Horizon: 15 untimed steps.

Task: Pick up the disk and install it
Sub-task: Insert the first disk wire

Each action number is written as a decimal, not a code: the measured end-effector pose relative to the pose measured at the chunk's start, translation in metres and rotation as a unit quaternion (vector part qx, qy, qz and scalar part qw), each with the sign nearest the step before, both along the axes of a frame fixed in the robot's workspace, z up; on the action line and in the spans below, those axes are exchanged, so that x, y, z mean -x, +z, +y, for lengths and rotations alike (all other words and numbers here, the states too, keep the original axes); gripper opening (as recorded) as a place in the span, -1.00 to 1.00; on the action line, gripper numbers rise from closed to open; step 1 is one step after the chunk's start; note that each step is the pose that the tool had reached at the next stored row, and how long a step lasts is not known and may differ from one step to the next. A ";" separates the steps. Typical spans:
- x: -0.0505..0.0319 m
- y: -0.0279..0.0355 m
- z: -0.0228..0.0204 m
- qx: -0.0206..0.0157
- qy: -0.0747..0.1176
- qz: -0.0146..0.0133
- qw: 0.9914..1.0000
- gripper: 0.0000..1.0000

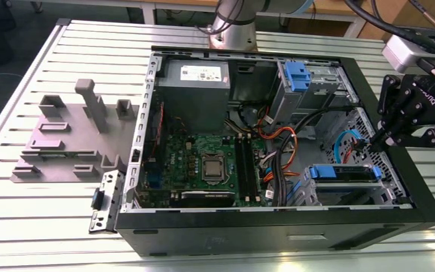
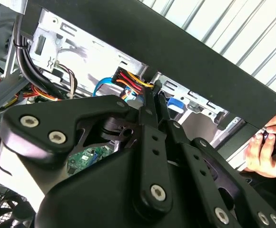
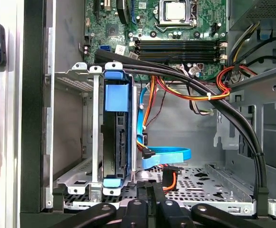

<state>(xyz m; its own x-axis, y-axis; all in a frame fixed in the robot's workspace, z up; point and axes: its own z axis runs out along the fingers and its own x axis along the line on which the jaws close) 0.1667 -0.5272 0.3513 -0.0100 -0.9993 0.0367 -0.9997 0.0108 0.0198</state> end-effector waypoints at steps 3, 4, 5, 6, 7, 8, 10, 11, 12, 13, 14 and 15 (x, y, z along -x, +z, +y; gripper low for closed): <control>0.0000 0.0000 0.0000 0.000 0.000 0.000 1.000 -0.67; 0.0000 0.0000 0.0000 0.000 0.000 0.000 1.000 -0.67; 0.0000 0.0000 0.0000 0.000 0.000 0.000 1.000 -0.67; 0.0000 0.0000 0.0000 0.000 0.000 0.000 1.000 -0.67; 0.0000 -0.0001 0.0000 0.000 0.000 0.000 1.000 -0.65; 0.0000 -0.0001 0.0000 0.000 0.000 0.000 1.000 -0.65; 0.0000 -0.0001 0.0000 0.000 0.000 0.000 1.000 -0.52; 0.0000 0.0000 0.0000 0.000 0.000 0.000 1.000 -0.52; 0.0000 -0.0001 0.0000 0.000 0.000 0.000 1.000 -0.52; 0.0000 -0.0001 0.0000 0.000 0.000 0.000 1.000 -0.52; 0.0000 -0.0003 0.0000 0.000 0.000 0.000 1.000 -0.52; 0.0000 -0.0007 0.0000 0.000 0.000 0.000 1.000 -0.52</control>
